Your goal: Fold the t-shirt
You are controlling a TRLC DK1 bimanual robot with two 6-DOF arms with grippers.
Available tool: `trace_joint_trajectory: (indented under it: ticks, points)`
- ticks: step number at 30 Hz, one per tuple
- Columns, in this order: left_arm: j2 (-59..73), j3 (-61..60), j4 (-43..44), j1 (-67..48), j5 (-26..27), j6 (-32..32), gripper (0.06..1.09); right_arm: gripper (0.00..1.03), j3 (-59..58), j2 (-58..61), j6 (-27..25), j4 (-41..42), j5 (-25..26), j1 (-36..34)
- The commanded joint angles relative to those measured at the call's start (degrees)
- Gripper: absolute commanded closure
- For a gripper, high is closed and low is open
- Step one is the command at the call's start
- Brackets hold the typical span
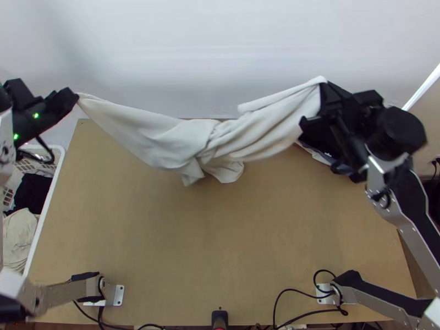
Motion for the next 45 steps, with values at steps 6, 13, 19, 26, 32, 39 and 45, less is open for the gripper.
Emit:
trace_joint_trajectory:
  ticks: [6, 13, 19, 26, 32, 39, 45]
  points:
    - [0.63, -19.87, 9.69, -2.71, 0.30, 1.27, 1.05, 1.00, -8.77, -4.60, 0.84, 1.16, 0.84, 0.78]
    - [13.99, -21.54, 19.45, -4.73, -1.19, 0.83, 1.05, 1.00, -15.98, -3.46, 1.36, 5.47, 0.84, 0.61]
    - [29.99, -10.82, 24.10, -7.02, -2.95, 0.03, 1.05, 1.00, -17.03, -1.00, 1.54, 6.87, 0.84, 0.08]
    - [48.01, 7.64, 24.28, -8.07, -4.97, -0.40, 0.90, 1.00, -17.12, 1.37, 1.98, 7.31, 0.84, 0.17]
    - [44.31, 10.71, 21.64, -9.48, -4.97, -0.58, 0.13, 1.00, -16.94, 2.61, 2.07, 7.31, 0.84, 0.61]
    - [26.39, 0.52, 16.99, -11.76, -4.79, 13.92, 0.11, 1.00, -16.50, 3.40, 2.24, 7.40, 0.84, 1.84]
    - [6.61, -19.26, 17.60, -15.72, -4.44, 37.39, 0.12, 1.00, -15.98, 3.48, 2.15, 7.31, 0.84, 2.37]
